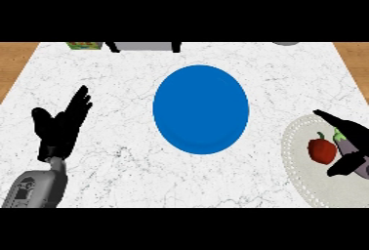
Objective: Pick the bell pepper from the placemat and place it in the plate
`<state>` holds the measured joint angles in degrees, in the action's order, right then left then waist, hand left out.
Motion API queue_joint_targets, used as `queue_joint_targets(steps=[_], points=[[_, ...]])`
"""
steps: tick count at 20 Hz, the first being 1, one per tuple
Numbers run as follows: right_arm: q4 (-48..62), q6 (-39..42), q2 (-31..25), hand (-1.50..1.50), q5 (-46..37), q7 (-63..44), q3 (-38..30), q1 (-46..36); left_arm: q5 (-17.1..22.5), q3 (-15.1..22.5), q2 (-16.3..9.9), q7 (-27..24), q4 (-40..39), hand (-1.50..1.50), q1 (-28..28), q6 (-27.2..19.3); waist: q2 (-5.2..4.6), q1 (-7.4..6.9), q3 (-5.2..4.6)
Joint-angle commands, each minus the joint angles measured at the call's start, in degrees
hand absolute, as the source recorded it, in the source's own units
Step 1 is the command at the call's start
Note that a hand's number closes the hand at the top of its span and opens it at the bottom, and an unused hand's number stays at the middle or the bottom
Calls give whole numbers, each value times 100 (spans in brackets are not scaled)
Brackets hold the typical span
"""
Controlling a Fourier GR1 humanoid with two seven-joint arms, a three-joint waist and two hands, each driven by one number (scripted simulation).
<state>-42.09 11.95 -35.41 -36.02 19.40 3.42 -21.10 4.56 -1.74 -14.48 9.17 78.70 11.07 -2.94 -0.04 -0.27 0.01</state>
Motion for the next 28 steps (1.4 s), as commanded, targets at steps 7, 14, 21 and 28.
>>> queue_joint_targets(steps=[7,14,21,28], points=[[219,281,202,150,-610,558,325,-228,-113,1,145,402,417,0,-26,-21,-5,-28,3],[-279,11,528,150,-520,458,105,217,-67,-95,86,228,536,0,-340,234,11,16,-1],[-1041,-853,2391,150,-1016,-1056,694,-455,-172,-100,132,72,75,0,12,190,73,-137,-27],[-1702,-1747,3500,150,-1412,-2778,1542,-1515,-255,177,272,108,-26,0,260,302,92,-551,-18]])
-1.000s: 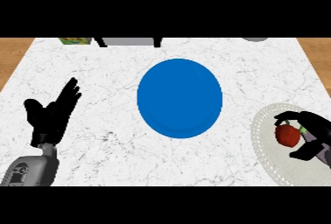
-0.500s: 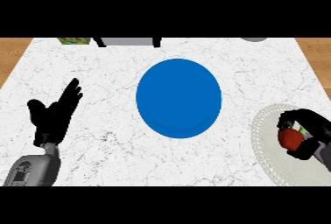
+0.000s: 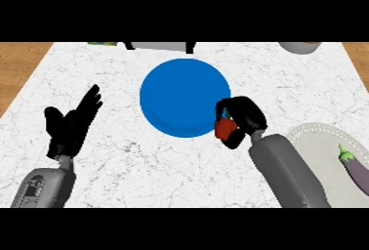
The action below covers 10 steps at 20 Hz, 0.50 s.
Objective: Pick the bell pepper from the placemat and place it in the plate
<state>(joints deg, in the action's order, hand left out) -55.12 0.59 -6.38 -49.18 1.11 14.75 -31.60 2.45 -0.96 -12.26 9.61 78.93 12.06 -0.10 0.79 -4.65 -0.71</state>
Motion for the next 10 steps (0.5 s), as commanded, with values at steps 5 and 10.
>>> queue_joint_targets(steps=[5,10], points=[[-852,-1917,626,150,-714,-2651,826,-1170,-58,116,38,44,-84,0,62,51,53,-157,46],[-938,-2675,634,150,-1257,-4764,1495,-1626,-90,106,87,21,-109,0,197,-22,-25,-81,51]])
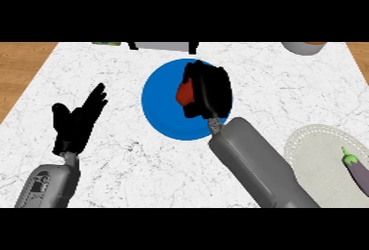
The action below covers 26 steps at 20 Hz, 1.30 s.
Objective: Pick the bell pepper from the placemat and place it in the plate
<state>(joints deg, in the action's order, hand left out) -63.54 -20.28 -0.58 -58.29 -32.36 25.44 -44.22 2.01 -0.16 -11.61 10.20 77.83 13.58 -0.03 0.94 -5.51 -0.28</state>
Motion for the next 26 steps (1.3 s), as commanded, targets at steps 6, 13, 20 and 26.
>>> queue_joint_targets(steps=[6,13,20,26], points=[[-276,-1003,56,150,-397,-3830,1409,-938,35,-164,-70,41,-198,0,159,-13,-88,148,16],[312,-1530,55,150,-596,-4079,1357,-736,16,-270,-62,-157,-65,0,-93,-109,-111,348,26],[727,-1376,55,150,-459,-3603,1178,-454,78,-374,-97,-167,137,0,-266,-56,-101,447,27],[926,-1381,57,150,1249,-2270,268,-18,84,-423,-122,-178,150,0,-347,-39,-122,487,32]])
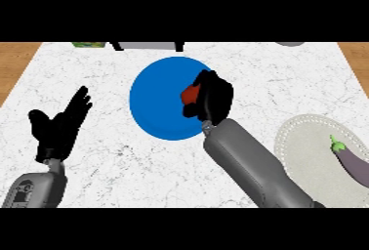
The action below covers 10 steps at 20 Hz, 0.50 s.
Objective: Pick the bell pepper from the placemat and place it in the plate
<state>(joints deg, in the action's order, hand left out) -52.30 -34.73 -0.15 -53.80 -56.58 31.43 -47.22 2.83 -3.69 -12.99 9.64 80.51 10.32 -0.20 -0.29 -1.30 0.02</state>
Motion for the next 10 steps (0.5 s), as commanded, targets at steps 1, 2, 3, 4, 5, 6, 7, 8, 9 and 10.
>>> queue_joint_targets(steps=[1,2,3,4,5,6,7,8,9,10], points=[[323,-346,14,-150,939,717,-346,489,-64,11,87,-104,-5,0,45,-87,-26,5,3],[475,-85,14,-150,1104,1215,-539,345,-31,-27,21,-72,29,0,-91,-3,-8,24,2],[693,-232,15,-150,1338,1592,-432,408,-166,121,193,-262,57,0,-249,-114,-24,-31,3],[390,255,-140,-150,1365,1923,-624,311,-25,-41,56,-48,43,0,-117,-14,8,61,1],[217,191,4,-150,1220,1870,-539,487,-169,116,166,318,253,0,43,-200,22,91,1],[294,-61,-59,-150,1257,2170,-711,427,147,-313,-198,77,-203,0,175,193,12,92,-1],[287,-128,-9,-150,951,2082,-665,379,-8,-17,101,-40,127,0,-122,64,24,89,-1],[323,-519,13,-150,914,2358,-508,500,-54,-110,1,51,-32,0,93,-5,15,84,0],[102,-672,13,-150,823,2168,-457,367,-162,53,114,-287,-64,0,-245,42,21,78,-2],[298,-958,14,-150,890,2475,-473,220,-103,-17,72,113,-168,0,237,-14,-1,56,1]])
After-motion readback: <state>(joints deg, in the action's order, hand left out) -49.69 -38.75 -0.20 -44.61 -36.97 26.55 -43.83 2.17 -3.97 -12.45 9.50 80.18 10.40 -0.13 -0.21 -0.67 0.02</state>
